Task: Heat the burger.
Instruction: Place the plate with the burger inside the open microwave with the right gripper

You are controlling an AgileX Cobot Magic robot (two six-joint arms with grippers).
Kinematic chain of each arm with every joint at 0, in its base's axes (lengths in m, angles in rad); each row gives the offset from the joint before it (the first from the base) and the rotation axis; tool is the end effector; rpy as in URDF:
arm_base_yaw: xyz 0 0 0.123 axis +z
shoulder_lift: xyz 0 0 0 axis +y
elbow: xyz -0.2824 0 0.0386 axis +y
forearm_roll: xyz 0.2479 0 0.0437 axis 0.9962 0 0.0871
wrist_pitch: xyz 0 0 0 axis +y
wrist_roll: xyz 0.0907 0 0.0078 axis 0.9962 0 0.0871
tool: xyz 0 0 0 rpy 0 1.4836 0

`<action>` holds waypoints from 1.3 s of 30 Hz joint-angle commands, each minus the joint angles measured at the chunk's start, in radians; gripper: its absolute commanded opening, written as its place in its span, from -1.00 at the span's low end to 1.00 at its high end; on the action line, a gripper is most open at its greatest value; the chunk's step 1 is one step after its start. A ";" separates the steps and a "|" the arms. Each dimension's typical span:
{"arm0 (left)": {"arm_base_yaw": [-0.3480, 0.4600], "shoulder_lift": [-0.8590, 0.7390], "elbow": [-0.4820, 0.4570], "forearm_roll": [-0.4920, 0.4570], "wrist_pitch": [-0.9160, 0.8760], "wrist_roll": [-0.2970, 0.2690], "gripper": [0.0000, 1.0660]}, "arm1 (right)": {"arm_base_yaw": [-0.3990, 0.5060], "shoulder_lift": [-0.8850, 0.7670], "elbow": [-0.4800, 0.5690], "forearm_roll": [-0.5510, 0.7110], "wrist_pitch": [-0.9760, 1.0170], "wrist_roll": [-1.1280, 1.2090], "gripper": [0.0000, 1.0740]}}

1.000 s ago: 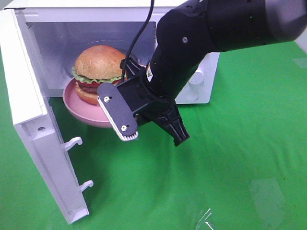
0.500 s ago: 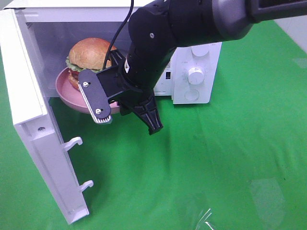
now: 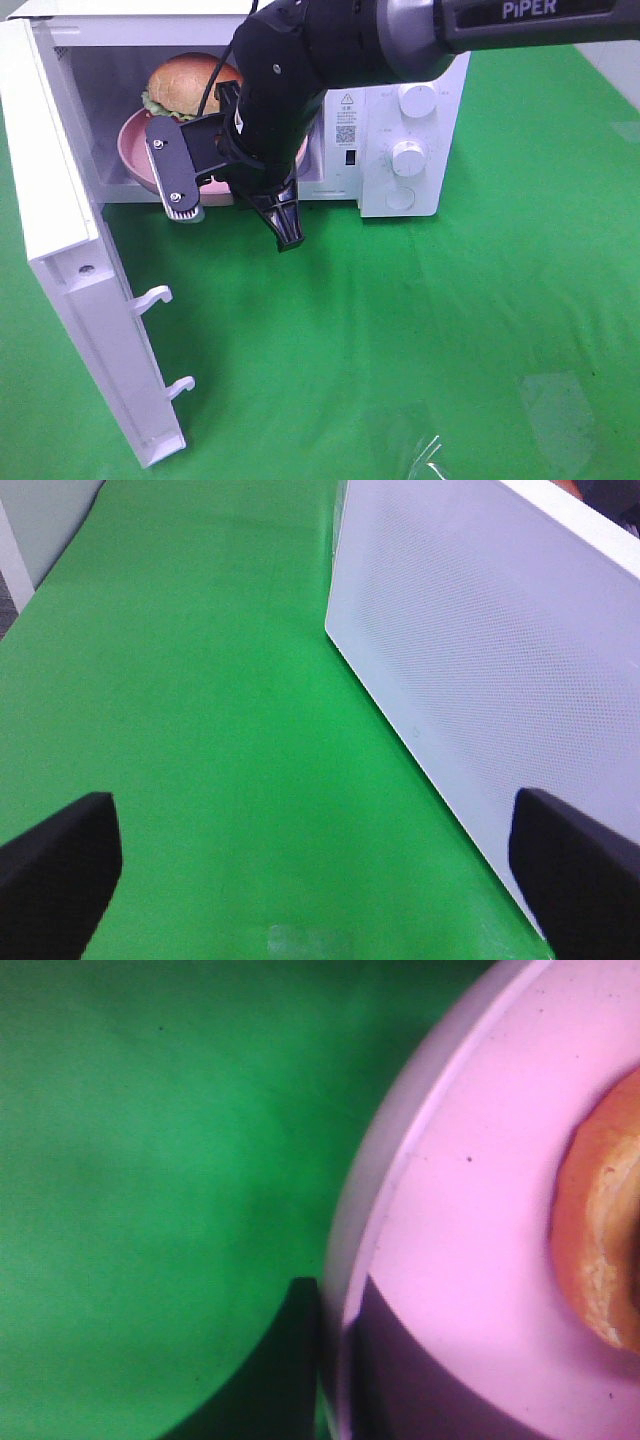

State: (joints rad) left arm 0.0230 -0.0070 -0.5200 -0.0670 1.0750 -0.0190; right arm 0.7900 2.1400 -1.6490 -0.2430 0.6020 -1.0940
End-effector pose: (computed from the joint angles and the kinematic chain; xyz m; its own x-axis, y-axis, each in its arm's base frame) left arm -0.0089 -0.0056 0.2816 -0.4446 -0.0610 -0.8936 0.0072 0.9974 -0.0717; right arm 0.3419 0.3274 0.1862 0.4666 -0.8836 -0.0389 -0.7440 -0.3683 -0.5575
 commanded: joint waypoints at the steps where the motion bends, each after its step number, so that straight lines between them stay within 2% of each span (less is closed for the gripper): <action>1: -0.002 -0.014 0.002 -0.007 -0.007 -0.001 0.83 | -0.014 0.014 -0.057 -0.036 -0.043 0.035 -1.00; 11: -0.002 -0.014 0.002 -0.007 -0.007 -0.001 0.83 | -0.046 0.072 -0.153 -0.060 -0.033 0.038 -1.00; 15: -0.002 -0.014 0.002 -0.007 -0.007 -0.001 0.83 | -0.069 0.124 -0.226 -0.060 -0.027 0.043 -1.00; 23: -0.002 -0.014 0.002 -0.007 -0.007 -0.001 0.83 | -0.071 0.187 -0.299 -0.059 -0.038 0.036 -1.00; 39: -0.002 -0.014 0.002 -0.006 -0.007 -0.001 0.83 | -0.071 0.245 -0.338 -0.048 -0.067 -0.014 -1.00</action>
State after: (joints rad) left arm 0.0230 -0.0070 -0.5200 -0.0670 1.0750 -0.0190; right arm 0.7220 2.4010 -1.9710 -0.2750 0.5980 -1.0890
